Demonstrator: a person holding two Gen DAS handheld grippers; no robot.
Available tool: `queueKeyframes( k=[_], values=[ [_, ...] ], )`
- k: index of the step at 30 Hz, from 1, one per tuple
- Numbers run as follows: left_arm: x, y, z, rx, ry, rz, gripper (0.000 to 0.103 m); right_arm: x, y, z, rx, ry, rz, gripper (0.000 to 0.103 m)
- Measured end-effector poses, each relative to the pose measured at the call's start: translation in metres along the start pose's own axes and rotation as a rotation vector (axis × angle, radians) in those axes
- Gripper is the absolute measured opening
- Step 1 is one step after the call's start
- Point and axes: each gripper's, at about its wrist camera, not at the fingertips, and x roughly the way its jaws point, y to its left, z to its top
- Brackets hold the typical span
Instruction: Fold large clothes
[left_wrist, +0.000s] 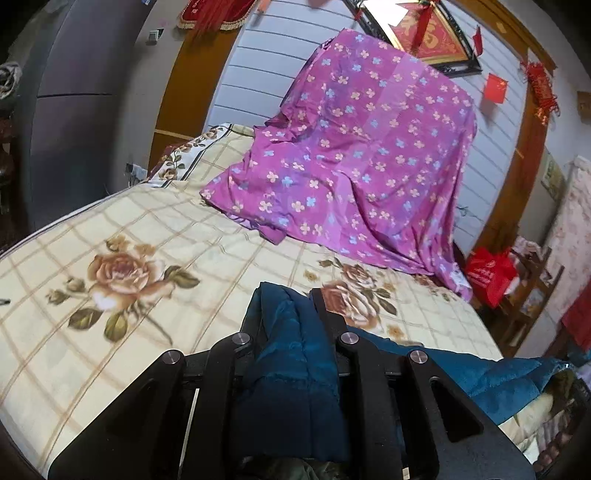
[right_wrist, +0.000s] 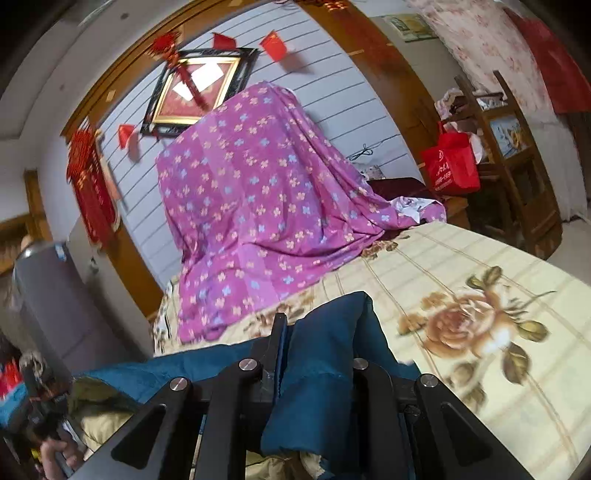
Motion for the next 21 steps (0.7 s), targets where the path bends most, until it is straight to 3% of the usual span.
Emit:
queueKeyframes(
  k=[7, 11, 15, 18, 20, 21],
  values=[
    [0.094, -0.002, 0.0, 0.026, 0.089, 0.055, 0.014, 0.077, -0.018, 0.008, -0.05, 0.085, -0.023, 0.015],
    [0.14, 0.003, -0.026, 0.037, 0.179, 0.12, 0.015, 0.121, -0.043, -0.006, -0.036, 0.198, -0.02, 0.016],
    [0.167, 0.016, -0.048, -0.006, 0.282, 0.124, 0.019, 0.151, -0.072, -0.026, 0.034, 0.311, -0.04, 0.016],
    [0.179, 0.024, -0.057, -0.041, 0.359, 0.099, 0.033, 0.165, -0.09, -0.039, 0.103, 0.37, -0.036, 0.02],
    [0.186, 0.026, -0.062, -0.049, 0.414, 0.066, 0.051, 0.174, -0.103, -0.048, 0.165, 0.431, -0.022, 0.025],
    [0.185, 0.026, -0.062, -0.054, 0.43, 0.045, 0.054, 0.174, -0.107, -0.049, 0.195, 0.444, -0.012, 0.028]
  ],
)
